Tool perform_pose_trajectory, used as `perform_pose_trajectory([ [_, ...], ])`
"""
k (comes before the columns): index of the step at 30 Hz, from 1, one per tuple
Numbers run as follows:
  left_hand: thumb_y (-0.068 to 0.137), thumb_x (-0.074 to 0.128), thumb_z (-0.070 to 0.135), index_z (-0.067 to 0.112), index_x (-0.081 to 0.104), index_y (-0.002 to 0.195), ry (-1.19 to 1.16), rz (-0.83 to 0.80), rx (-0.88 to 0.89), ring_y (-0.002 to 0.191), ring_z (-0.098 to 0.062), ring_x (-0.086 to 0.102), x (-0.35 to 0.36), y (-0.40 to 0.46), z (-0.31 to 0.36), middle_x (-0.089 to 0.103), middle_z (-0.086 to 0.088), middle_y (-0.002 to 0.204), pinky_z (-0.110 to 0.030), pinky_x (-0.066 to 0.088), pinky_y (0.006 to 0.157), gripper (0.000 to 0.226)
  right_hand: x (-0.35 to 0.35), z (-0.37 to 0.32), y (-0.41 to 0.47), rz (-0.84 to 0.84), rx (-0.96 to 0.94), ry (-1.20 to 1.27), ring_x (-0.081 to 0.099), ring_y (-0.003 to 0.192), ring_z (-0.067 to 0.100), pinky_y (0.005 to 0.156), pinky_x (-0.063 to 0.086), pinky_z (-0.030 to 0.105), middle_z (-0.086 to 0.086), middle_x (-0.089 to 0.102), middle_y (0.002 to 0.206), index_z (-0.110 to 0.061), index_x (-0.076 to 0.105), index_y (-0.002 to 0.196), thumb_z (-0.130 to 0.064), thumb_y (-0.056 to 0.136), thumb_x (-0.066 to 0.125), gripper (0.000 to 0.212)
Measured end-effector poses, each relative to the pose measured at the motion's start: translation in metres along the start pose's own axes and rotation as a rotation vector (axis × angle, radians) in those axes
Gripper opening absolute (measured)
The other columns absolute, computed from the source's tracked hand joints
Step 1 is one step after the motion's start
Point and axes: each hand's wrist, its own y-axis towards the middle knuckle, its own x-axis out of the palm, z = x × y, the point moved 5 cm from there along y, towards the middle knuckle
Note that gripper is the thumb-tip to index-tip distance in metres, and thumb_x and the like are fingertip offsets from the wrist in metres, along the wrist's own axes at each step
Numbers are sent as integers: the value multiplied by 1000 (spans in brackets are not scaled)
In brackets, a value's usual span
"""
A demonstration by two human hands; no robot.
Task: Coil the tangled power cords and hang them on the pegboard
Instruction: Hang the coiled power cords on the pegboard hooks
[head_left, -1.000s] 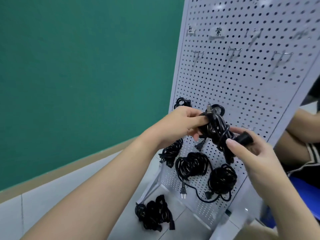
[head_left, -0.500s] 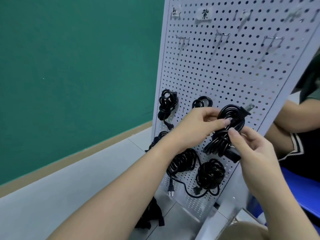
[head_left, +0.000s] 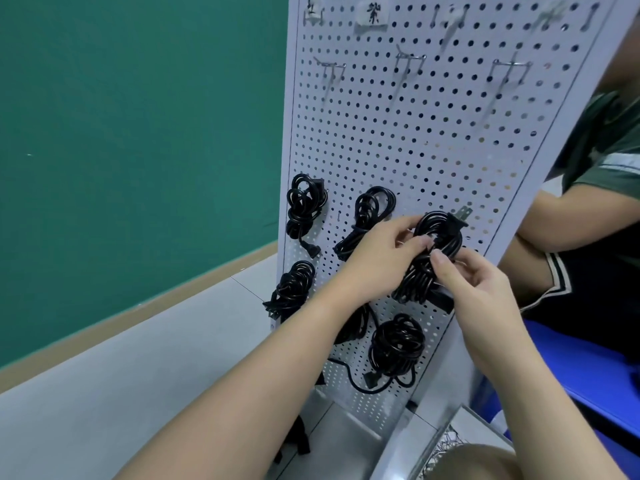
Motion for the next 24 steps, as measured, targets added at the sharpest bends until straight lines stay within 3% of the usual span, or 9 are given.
perform_pose_trajectory([
  [2,107,53,24,21,64,136,9,1,-7,109,-16,69,3,3,-5,75,1,114,-39,51,104,32,0,6,4,-8,19,-6,61,68,-7,66,47,6,-23,66,69,-7,65,108,-21,102,62,15],
  [5,109,48,20,19,65,137,4,-11,-24,110,-12,69,9,6,-12,75,2,118,-26,51,99,32,-4,16,10,-2,55,-18,67,77,-4,70,50,11,-14,73,84,-8,68,115,-26,102,64,23],
  [8,109,48,21,20,66,135,-25,-12,-34,105,-9,69,16,8,-18,75,3,117,-26,52,95,32,-7,21,12,10,83,-27,72,93,6,82,52,21,-3,77,101,-15,68,122,-26,101,65,24],
  [13,109,50,24,22,68,131,-94,23,-55,108,0,66,22,9,-24,73,13,120,-11,48,89,29,-11,25,13,18,109,-29,72,105,9,90,52,25,-2,77,111,-20,66,126,-24,101,65,26],
  [15,108,51,24,22,69,130,-103,34,-62,107,2,65,22,9,-23,73,14,117,-7,47,87,28,-13,27,14,45,119,-20,71,101,10,89,52,27,-4,76,104,-19,67,123,-25,98,69,25],
  [17,108,52,24,22,69,130,-96,35,-55,99,5,66,22,11,-24,74,11,117,-9,48,83,29,-16,30,13,88,129,-21,70,97,12,84,50,27,-4,75,100,-19,67,118,-28,95,73,26],
  [20,107,52,23,22,67,133,-41,40,-53,77,10,61,22,10,-23,74,8,116,-7,43,71,30,-19,31,11,149,145,-65,70,106,15,88,51,28,2,74,113,-22,68,116,-30,92,77,28],
  [24,107,53,21,22,63,139,50,30,-52,103,-3,60,21,3,-24,69,4,127,6,36,74,34,-21,23,-3,247,161,-186,67,105,12,78,47,23,0,71,116,-19,64,122,-30,89,80,38],
])
